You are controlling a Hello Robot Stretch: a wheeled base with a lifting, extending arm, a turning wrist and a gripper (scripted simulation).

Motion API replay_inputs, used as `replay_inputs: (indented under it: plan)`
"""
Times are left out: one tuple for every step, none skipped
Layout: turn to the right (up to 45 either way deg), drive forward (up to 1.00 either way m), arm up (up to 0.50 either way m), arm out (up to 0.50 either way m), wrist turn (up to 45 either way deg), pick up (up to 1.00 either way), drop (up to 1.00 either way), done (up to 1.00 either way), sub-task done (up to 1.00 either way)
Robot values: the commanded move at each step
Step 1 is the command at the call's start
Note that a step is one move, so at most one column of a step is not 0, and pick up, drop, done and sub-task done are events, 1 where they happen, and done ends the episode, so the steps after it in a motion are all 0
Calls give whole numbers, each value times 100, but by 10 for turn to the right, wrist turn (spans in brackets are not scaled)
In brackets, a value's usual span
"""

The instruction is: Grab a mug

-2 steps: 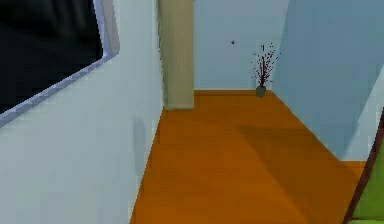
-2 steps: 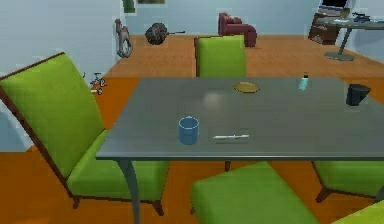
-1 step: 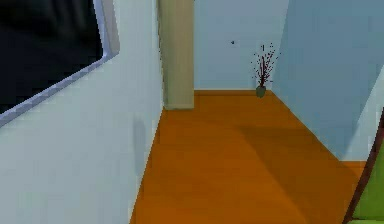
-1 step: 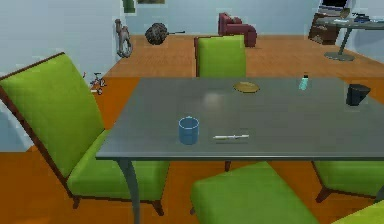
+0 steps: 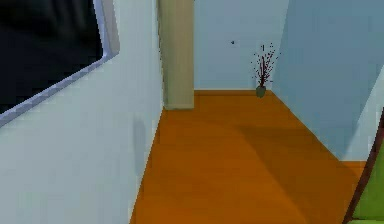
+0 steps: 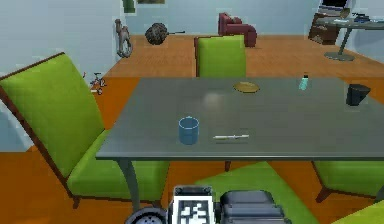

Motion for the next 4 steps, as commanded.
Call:
replay_inputs:
  plan:
    - [0, 0, 0, 46, 0, 0, 0, 0, 0]
    - [0, 0, 0, 0, 450, 0, 0, 0, 0]
    - [0, 0, 0, 0, 450, 0, 0, 0, 0]
    - [0, 0, 0, 0, 450, 0, 0, 0, 0]
